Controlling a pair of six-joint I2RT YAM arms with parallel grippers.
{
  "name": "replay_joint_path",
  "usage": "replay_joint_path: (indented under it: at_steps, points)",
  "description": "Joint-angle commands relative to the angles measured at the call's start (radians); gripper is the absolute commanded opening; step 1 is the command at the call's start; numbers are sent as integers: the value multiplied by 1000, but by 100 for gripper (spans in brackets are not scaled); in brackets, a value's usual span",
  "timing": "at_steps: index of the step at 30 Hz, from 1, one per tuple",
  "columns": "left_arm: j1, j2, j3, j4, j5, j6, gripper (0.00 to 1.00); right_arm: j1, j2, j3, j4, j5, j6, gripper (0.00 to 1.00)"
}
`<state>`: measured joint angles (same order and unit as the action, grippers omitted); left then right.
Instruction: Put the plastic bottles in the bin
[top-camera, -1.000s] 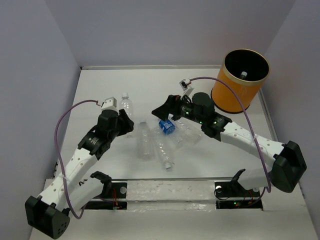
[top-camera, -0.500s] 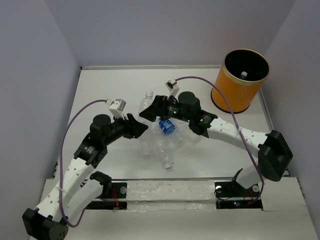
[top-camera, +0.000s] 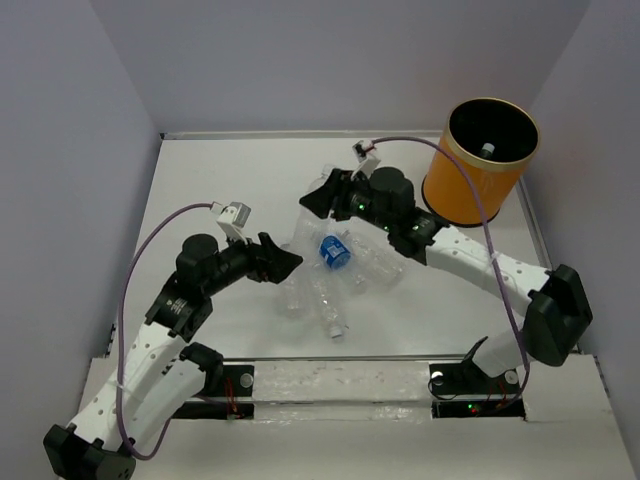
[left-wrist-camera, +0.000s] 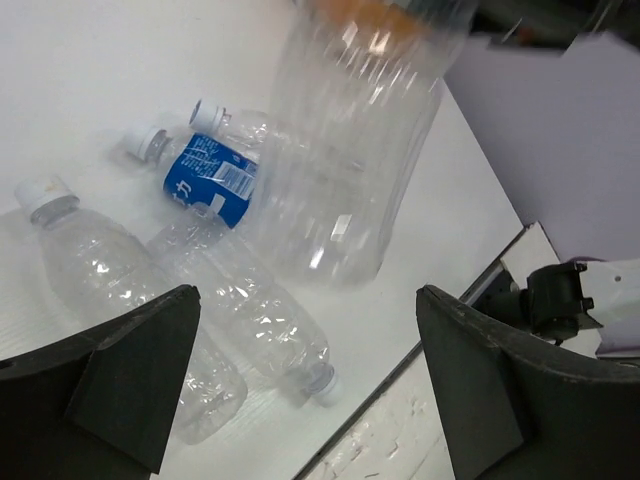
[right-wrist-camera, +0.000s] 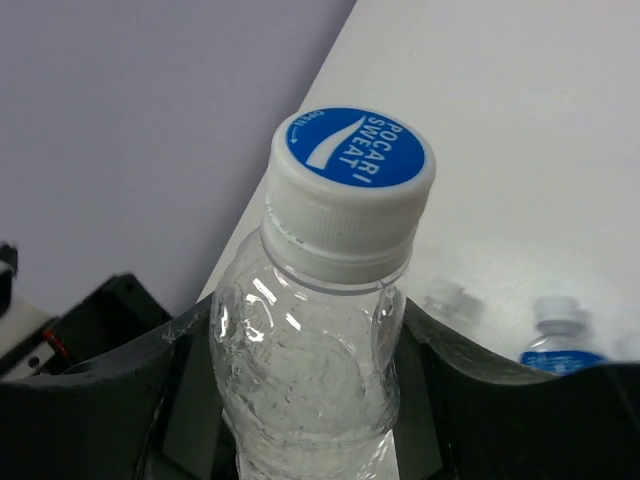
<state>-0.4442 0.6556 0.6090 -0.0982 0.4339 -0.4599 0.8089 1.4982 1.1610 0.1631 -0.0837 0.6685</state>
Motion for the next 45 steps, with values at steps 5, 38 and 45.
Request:
replay_joint_path:
  at_steps: [5,38,45]
  points:
    - [-13,67,-78,-29,-164,-143,99,-587,-182,224,-117,70,-82,34]
    - [-179,466,-193,141,-517,-256,69,-641,-246,378,-306,222,-270,100]
    - [-180,302,-175,6,-581,-273,54,-266,-345,-24,-60,114,-80,100]
